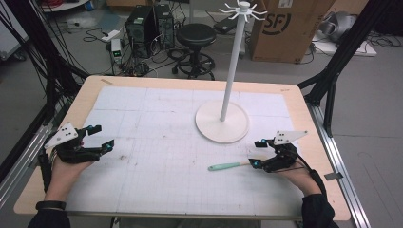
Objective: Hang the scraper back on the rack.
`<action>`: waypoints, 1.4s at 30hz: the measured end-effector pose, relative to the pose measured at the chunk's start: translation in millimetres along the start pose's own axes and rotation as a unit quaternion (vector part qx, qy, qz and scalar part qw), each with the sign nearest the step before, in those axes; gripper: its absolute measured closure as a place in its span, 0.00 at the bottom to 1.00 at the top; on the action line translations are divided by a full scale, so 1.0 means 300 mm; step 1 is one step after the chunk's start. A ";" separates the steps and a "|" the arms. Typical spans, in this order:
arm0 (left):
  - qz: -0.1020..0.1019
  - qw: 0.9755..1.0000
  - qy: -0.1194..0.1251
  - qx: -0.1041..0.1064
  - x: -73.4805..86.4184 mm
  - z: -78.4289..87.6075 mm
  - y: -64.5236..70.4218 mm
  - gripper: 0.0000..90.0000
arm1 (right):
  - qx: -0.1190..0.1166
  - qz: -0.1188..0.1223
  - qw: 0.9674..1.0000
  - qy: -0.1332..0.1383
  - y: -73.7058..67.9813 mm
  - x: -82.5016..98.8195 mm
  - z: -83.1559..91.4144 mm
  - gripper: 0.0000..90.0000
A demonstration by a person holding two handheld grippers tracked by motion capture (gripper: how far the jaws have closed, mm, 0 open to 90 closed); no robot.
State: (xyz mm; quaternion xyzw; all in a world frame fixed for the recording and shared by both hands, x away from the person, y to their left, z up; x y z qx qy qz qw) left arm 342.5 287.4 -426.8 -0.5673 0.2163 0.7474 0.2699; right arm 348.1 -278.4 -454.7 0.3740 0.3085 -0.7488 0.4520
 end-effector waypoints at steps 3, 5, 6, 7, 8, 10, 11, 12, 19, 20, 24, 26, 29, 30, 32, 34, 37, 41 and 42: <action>-0.002 1.000 -0.003 0.002 0.002 -0.002 0.001 0.21 | -0.009 0.007 1.000 -0.009 -0.006 0.003 -0.013 0.29; -0.001 1.000 -0.004 0.003 0.002 -0.004 0.002 0.21 | -0.019 0.014 1.000 -0.020 -0.012 0.008 -0.026 0.33; -0.002 1.000 -0.005 0.004 0.003 -0.004 0.003 0.21 | -0.027 0.016 0.999 -0.025 -0.016 0.011 -0.032 0.34; -0.001 1.000 -0.006 0.003 0.004 -0.006 0.004 0.21 | -0.028 0.020 0.999 -0.030 -0.018 0.014 -0.039 0.35; -0.001 1.000 -0.007 0.004 0.004 -0.007 0.004 0.21 | -0.028 0.024 0.999 -0.036 -0.019 0.017 -0.046 0.36; -0.001 1.000 -0.009 0.005 0.005 -0.009 0.005 0.21 | -0.040 0.026 0.998 -0.048 -0.027 0.020 -0.058 0.40; -0.002 1.000 -0.010 0.005 0.006 -0.010 0.005 0.21 | -0.043 0.031 0.997 -0.052 -0.030 0.020 -0.063 0.42; -0.003 1.000 -0.011 0.006 0.007 -0.011 0.005 0.21 | -0.045 0.033 0.997 -0.056 -0.032 0.020 -0.069 0.43; -0.002 1.000 -0.017 0.008 0.012 -0.016 0.006 0.22 | -0.055 0.052 0.993 -0.088 -0.036 0.018 -0.105 0.51; -0.002 1.000 -0.017 0.008 0.012 -0.016 0.006 0.22 | -0.053 0.055 0.993 -0.093 -0.034 0.021 -0.107 0.54; -0.002 1.000 -0.019 0.008 0.014 -0.018 0.005 0.22 | -0.047 0.060 0.992 -0.102 -0.029 0.030 -0.112 0.61; -0.001 1.000 -0.020 0.008 0.014 -0.019 0.005 0.22 | -0.036 0.075 0.991 -0.106 -0.027 0.029 -0.111 0.67; -0.002 1.000 -0.022 0.007 0.016 -0.020 0.006 0.22 | -0.040 0.090 0.989 -0.109 -0.035 0.030 -0.111 0.74; -0.003 1.000 -0.022 0.008 0.016 -0.021 0.006 0.22 | -0.040 0.096 0.989 -0.109 -0.039 0.029 -0.112 0.76; -0.002 1.000 -0.024 0.007 0.017 -0.021 0.006 0.22 | -0.043 0.098 0.988 -0.112 -0.042 0.030 -0.111 0.80; -0.001 1.000 -0.024 0.007 0.018 -0.024 0.008 0.22 | -0.046 0.096 0.987 -0.118 -0.046 0.027 -0.112 0.85; -0.003 1.000 -0.023 0.008 0.016 -0.023 0.010 0.22 | -0.047 0.096 0.987 -0.123 -0.047 0.024 -0.113 0.86; -0.002 1.000 -0.022 0.007 0.016 -0.021 0.008 0.23 | -0.038 0.098 0.987 -0.126 -0.051 0.020 -0.113 0.90; -0.002 1.000 -0.022 0.006 0.016 -0.020 0.008 0.23 | -0.031 0.098 0.987 -0.126 -0.049 0.019 -0.112 0.90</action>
Point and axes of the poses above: each handheld gripper's, and its own axes: z roughly backward along the jaws, x roughly out of its underside, y roughly to its right, the point moved 5 cm from there along -z, roughly forward along the jaws, and after that the axes turned 2 degrees about -x, right-handed, at the moved point
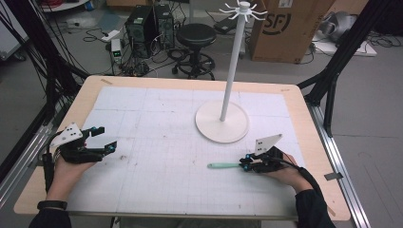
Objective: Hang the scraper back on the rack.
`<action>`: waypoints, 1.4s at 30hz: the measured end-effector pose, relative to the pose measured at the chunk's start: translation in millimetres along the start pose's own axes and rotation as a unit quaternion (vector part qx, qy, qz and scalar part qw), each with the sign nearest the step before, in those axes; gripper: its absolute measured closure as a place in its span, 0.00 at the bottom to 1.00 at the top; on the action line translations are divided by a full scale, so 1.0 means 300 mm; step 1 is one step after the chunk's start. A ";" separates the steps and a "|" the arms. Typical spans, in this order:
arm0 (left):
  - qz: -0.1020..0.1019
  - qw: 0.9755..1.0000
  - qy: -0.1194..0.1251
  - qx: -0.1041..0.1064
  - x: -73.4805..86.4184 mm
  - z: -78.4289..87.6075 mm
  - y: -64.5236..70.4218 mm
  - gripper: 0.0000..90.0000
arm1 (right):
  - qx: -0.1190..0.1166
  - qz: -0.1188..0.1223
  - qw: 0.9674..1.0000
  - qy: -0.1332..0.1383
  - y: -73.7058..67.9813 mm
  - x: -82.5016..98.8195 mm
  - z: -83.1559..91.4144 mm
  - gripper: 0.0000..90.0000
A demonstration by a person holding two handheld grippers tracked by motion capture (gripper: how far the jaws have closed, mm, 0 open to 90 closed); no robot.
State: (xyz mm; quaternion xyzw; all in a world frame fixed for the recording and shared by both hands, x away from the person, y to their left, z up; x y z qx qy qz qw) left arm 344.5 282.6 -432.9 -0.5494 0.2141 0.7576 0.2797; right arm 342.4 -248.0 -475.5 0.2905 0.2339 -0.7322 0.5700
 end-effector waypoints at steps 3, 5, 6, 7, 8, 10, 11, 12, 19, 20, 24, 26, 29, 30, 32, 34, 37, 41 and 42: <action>0.000 1.000 -0.001 0.001 0.001 -0.001 0.000 0.23 | 0.005 -0.020 1.000 0.001 0.005 0.003 0.002 0.90; -0.002 1.000 -0.004 0.000 0.002 -0.004 0.001 0.23 | 0.004 -0.023 1.000 0.000 0.003 0.003 0.001 0.90; -0.002 1.000 -0.004 0.001 0.003 -0.005 0.002 0.23 | 0.004 -0.025 1.000 0.000 0.003 0.003 0.001 0.90; -0.003 1.000 -0.005 0.002 0.003 -0.006 0.002 0.23 | 0.004 -0.029 1.000 0.001 0.004 0.003 0.001 0.90; -0.003 1.000 -0.006 0.001 0.004 -0.006 0.003 0.23 | 0.003 -0.031 1.000 -0.001 0.003 0.002 0.000 0.90; -0.003 1.000 -0.006 0.002 0.003 -0.006 0.004 0.23 | 0.007 -0.037 0.999 -0.003 0.002 0.000 0.001 0.91; -0.003 1.000 -0.005 0.002 0.003 -0.005 0.004 0.23 | 0.011 -0.043 0.999 -0.003 0.003 -0.001 0.001 0.91; -0.002 1.000 -0.004 0.002 0.002 -0.004 0.004 0.23 | 0.017 -0.048 0.999 -0.003 0.005 -0.002 0.002 0.91; -0.001 1.000 -0.001 0.001 0.001 0.000 0.000 0.23 | 0.045 -0.086 0.994 0.042 0.019 -0.026 0.042 0.91; 0.000 1.000 -0.002 0.001 0.001 0.000 0.000 0.23 | 0.048 -0.090 0.994 0.049 0.019 -0.032 0.053 0.91; -0.001 1.000 -0.003 0.001 0.002 0.000 0.000 0.23 | 0.065 -0.103 0.989 0.081 0.018 -0.059 0.106 0.91; -0.001 1.000 -0.002 0.003 0.002 0.000 0.001 0.23 | 0.070 -0.114 0.986 0.097 0.018 -0.074 0.137 0.91; 0.000 1.000 -0.001 0.002 0.001 0.003 0.001 0.23 | 0.078 -0.128 0.982 0.115 0.020 -0.100 0.183 0.91; 0.001 1.000 0.000 0.002 0.000 0.004 0.000 0.23 | 0.079 -0.136 0.980 0.122 0.019 -0.120 0.215 0.91; 0.002 1.000 0.001 0.001 -0.001 0.006 -0.002 0.23 | 0.080 -0.138 0.979 0.125 0.018 -0.132 0.232 0.91; 0.005 1.000 0.002 0.002 0.000 0.008 -0.004 0.22 | 0.082 -0.139 0.979 0.125 0.017 -0.152 0.262 0.91; 0.005 1.000 0.000 0.002 0.002 0.008 -0.006 0.22 | 0.087 -0.138 0.978 0.126 0.013 -0.196 0.329 0.91; 0.007 1.000 0.000 0.001 0.002 0.007 -0.006 0.21 | 0.107 -0.135 0.977 0.126 0.010 -0.258 0.430 0.91; 0.008 1.000 -0.001 0.002 0.002 0.007 -0.006 0.21 | 0.110 -0.136 0.976 0.128 0.010 -0.274 0.457 0.91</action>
Point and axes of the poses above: each handheld gripper's, and its own axes: z roughly backward along the jaws, x roughly out of its underside, y roughly to its right, the point moved 5 cm from there along -z, roughly forward along the jaws, and after that the axes turned 2 degrees about -x, right-handed, at the moved point
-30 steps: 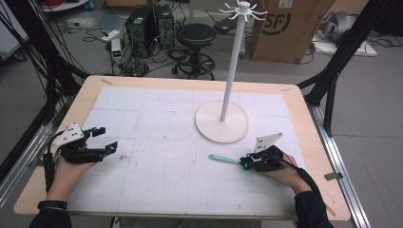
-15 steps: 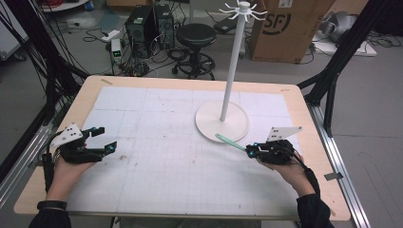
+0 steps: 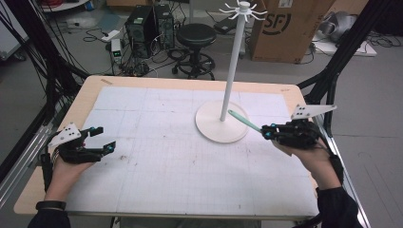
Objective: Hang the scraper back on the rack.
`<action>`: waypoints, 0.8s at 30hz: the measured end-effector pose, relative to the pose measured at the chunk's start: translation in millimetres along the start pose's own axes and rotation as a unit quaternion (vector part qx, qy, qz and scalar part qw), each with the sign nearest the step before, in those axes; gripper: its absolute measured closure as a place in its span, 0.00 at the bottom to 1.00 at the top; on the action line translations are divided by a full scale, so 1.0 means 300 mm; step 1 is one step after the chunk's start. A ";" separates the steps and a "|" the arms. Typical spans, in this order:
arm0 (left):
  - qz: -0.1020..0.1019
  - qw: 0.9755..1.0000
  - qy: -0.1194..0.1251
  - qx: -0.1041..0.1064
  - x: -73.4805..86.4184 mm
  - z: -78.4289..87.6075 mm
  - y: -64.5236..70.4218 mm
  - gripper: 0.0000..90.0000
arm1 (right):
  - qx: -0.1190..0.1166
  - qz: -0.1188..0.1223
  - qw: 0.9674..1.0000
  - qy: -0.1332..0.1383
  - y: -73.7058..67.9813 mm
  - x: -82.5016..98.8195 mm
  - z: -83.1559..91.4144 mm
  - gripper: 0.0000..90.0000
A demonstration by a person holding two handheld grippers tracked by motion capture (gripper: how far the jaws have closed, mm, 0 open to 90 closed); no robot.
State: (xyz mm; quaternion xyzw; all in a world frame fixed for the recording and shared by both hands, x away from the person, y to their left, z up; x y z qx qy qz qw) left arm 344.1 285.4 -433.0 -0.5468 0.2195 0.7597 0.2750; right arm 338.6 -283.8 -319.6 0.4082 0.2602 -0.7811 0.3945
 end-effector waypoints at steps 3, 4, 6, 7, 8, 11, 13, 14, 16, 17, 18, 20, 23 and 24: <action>-0.001 1.000 -0.003 0.000 0.002 -0.001 -0.001 0.20 | 0.013 -0.005 1.000 0.012 0.002 -0.067 0.066 0.91; 0.001 1.000 -0.004 0.001 0.002 -0.002 -0.001 0.20 | 0.017 -0.006 1.000 0.016 0.002 -0.088 0.087 0.91; 0.001 1.000 -0.006 0.002 0.004 -0.003 0.000 0.20 | 0.026 -0.006 0.999 0.022 0.005 -0.127 0.126 0.91; 0.000 1.000 -0.006 0.002 0.004 -0.003 0.000 0.20 | 0.031 -0.006 0.999 0.025 0.008 -0.145 0.145 0.91; 0.001 1.000 -0.007 0.003 0.004 -0.003 0.000 0.20 | 0.034 -0.007 0.999 0.028 0.011 -0.163 0.164 0.91; 0.001 1.000 -0.007 0.004 0.004 -0.003 0.001 0.20 | 0.049 -0.011 0.998 0.033 0.024 -0.211 0.213 0.91; 0.002 1.000 -0.006 0.004 0.004 -0.004 0.001 0.20 | 0.055 -0.016 0.998 0.038 0.035 -0.241 0.240 0.91; 0.002 1.000 -0.006 0.004 0.004 -0.004 0.001 0.20 | 0.058 -0.017 0.997 0.043 0.042 -0.257 0.252 0.91; 0.002 1.000 -0.006 0.005 0.004 -0.004 0.001 0.20 | 0.061 -0.019 0.997 0.049 0.054 -0.288 0.275 0.91; 0.002 1.000 -0.006 0.005 0.004 -0.004 0.001 0.20 | 0.063 -0.021 0.996 0.052 0.060 -0.304 0.284 0.91; 0.001 1.000 -0.007 0.005 0.004 -0.003 0.001 0.20 | 0.064 -0.022 0.996 0.055 0.066 -0.319 0.294 0.91; 0.001 1.000 -0.007 0.006 0.004 -0.004 0.002 0.20 | 0.069 -0.023 0.996 0.054 0.079 -0.347 0.309 0.91; 0.002 1.000 -0.006 0.007 0.004 -0.004 0.001 0.20 | 0.075 -0.023 0.995 0.057 0.095 -0.383 0.332 0.91; 0.002 1.000 -0.007 0.007 0.005 -0.004 0.001 0.20 | 0.074 -0.024 0.995 0.060 0.098 -0.394 0.339 0.91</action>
Point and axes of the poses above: each handheld gripper's, and its own axes: z roughly backward along the jaws, x roughly out of its underside, y roughly to its right, the point moved 5 cm from there along -z, roughly forward along the jaws, and after that the axes turned 2 degrees about -x, right-handed, at the moved point
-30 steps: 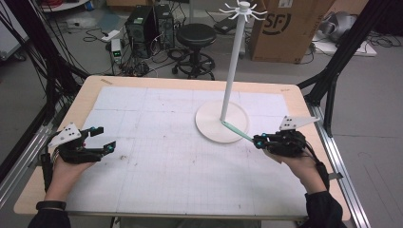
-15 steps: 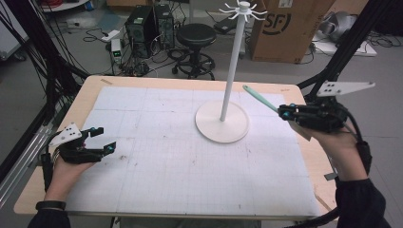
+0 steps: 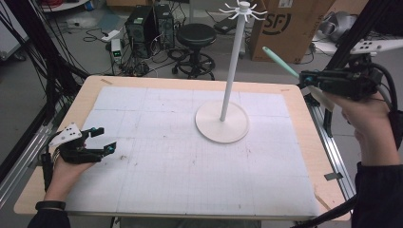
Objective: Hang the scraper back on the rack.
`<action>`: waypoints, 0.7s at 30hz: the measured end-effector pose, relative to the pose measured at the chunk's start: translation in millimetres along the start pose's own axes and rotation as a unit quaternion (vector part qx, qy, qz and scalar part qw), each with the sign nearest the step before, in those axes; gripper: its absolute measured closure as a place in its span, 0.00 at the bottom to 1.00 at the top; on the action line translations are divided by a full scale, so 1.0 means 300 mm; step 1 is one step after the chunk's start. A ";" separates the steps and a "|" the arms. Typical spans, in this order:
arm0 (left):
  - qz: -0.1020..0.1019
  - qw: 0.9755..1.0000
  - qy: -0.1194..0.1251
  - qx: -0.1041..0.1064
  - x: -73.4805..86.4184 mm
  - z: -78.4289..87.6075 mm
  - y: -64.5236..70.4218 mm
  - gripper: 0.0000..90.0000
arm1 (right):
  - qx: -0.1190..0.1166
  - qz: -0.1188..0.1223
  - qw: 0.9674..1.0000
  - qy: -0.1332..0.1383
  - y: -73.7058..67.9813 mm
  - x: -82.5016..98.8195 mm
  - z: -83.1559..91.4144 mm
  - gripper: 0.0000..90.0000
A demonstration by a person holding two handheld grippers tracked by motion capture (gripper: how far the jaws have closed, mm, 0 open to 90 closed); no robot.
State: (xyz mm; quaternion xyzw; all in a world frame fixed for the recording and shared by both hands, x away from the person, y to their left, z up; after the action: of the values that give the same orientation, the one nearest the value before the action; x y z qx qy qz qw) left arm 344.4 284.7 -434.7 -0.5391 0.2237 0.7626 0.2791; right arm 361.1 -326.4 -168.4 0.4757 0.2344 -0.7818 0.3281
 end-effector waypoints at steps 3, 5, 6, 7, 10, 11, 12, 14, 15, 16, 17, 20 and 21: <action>0.001 1.000 -0.001 0.002 0.002 -0.004 0.001 0.20 | 0.003 -0.001 1.000 0.004 0.011 -0.032 0.014 0.91; 0.001 1.000 -0.001 0.004 0.002 -0.005 0.004 0.20 | 0.006 -0.003 1.000 0.005 0.015 -0.052 0.018 0.91; 0.000 1.000 -0.002 0.005 0.002 -0.006 0.003 0.20 | 0.007 -0.003 1.000 0.009 0.018 -0.062 0.019 0.91; 0.001 1.000 -0.002 0.004 0.002 -0.006 0.003 0.20 | 0.007 -0.003 1.000 0.011 0.019 -0.072 0.020 0.91; 0.002 1.000 -0.002 0.004 0.002 -0.004 0.001 0.20 | 0.007 -0.005 1.000 0.020 0.023 -0.097 0.016 0.91; 0.001 1.000 -0.002 0.005 0.002 -0.003 0.001 0.20 | 0.006 -0.005 1.000 0.024 0.022 -0.105 0.014 0.91; 0.002 1.000 -0.001 0.005 0.001 -0.002 0.001 0.20 | 0.005 -0.002 1.000 0.028 0.021 -0.112 0.011 0.91; 0.002 1.000 -0.001 0.005 0.002 -0.001 0.001 0.20 | 0.007 -0.001 0.999 0.033 0.019 -0.125 0.007 0.91; 0.002 1.000 -0.001 0.005 0.002 -0.002 0.001 0.20 | 0.006 0.000 0.999 0.034 0.017 -0.130 0.006 0.91; 0.001 1.000 -0.002 0.005 0.002 -0.003 0.001 0.20 | 0.004 0.001 0.999 0.037 0.015 -0.134 0.004 0.91; 0.002 1.000 -0.002 0.006 0.003 -0.004 0.002 0.20 | 0.006 0.001 0.999 0.036 0.014 -0.138 0.005 0.91; 0.002 1.000 -0.004 0.007 0.004 -0.006 0.004 0.20 | 0.008 0.002 0.999 0.039 0.014 -0.150 0.004 0.91; 0.001 1.000 -0.004 0.007 0.004 -0.005 0.004 0.20 | 0.005 0.000 0.999 0.041 0.013 -0.153 0.003 0.91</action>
State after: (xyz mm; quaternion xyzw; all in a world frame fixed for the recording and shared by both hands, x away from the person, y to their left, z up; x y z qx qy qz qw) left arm 344.4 283.1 -436.4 -0.5336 0.2286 0.7635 0.2829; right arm 378.6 -316.5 -127.0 0.5093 0.2435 -0.7627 0.3157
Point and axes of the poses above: each handheld gripper's, and its own axes: z roughly backward along the jaws, x roughly out of its underside, y roughly to its right, the point moved 5 cm from there along -z, roughly forward along the jaws, and after that the axes turned 2 degrees about -x, right-handed, at the moved point
